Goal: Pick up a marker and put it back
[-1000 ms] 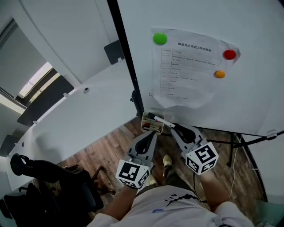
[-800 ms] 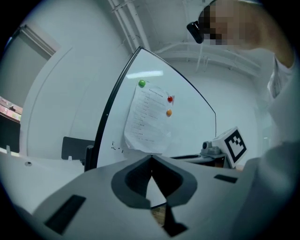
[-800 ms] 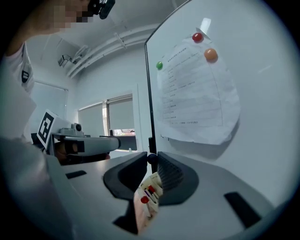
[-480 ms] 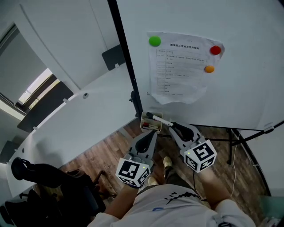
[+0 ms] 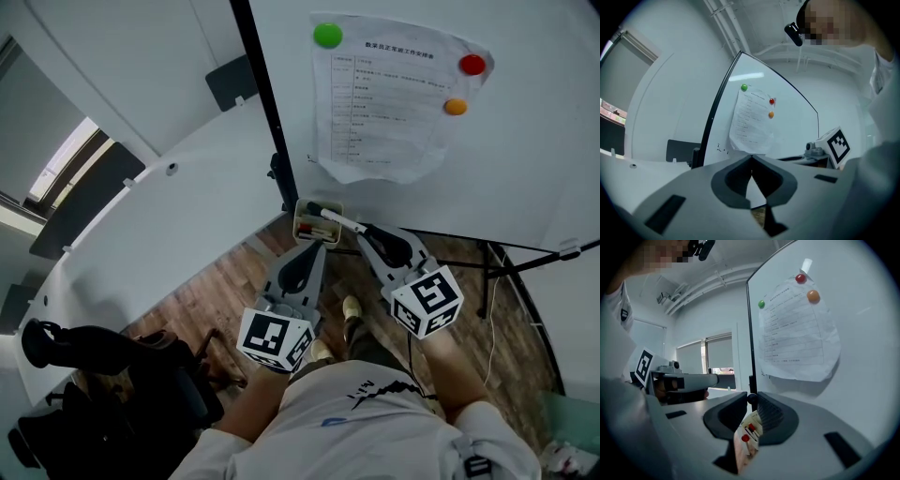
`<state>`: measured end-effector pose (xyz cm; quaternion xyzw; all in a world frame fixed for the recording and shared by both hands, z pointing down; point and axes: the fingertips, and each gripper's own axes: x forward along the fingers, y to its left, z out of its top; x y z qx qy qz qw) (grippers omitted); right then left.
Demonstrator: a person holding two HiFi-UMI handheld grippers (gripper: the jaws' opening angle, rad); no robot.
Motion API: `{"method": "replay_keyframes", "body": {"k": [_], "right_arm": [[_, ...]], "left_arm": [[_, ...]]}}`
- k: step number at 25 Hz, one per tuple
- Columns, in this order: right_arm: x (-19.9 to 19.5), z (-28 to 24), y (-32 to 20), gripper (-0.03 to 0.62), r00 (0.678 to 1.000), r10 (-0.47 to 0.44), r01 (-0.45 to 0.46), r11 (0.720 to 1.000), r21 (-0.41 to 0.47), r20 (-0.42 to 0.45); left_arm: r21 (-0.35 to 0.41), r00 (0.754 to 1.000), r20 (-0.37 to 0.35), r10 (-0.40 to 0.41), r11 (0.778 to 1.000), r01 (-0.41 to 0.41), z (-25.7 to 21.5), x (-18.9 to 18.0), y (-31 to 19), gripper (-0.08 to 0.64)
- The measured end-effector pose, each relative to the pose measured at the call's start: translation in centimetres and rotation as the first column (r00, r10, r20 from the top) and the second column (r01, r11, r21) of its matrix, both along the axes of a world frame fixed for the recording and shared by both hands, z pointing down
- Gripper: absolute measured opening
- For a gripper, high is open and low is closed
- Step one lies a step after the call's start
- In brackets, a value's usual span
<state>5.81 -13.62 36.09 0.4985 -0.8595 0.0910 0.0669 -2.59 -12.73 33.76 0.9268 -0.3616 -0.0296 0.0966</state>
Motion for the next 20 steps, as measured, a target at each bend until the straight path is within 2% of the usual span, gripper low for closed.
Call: {"method": "replay_keyframes", "body": {"k": [11, 20], "right_arm": [[0.6, 4.6, -3.2, 0.075, 0.999, -0.041, 0.039, 0.995, -0.087, -0.015], [0.0, 9.5, -6.7, 0.075, 0.993, -0.118, 0.112, 0.979, -0.169, -0.024]], "left_arm": [[-0.064, 0.999, 0.021, -0.049, 0.997, 0.050, 3.0, 0.5, -3.0, 0.011], [-0.132, 0.992, 0.059, -0.108, 0.985, 0.115, 6.1, 0.4, -5.8, 0.011]]}}
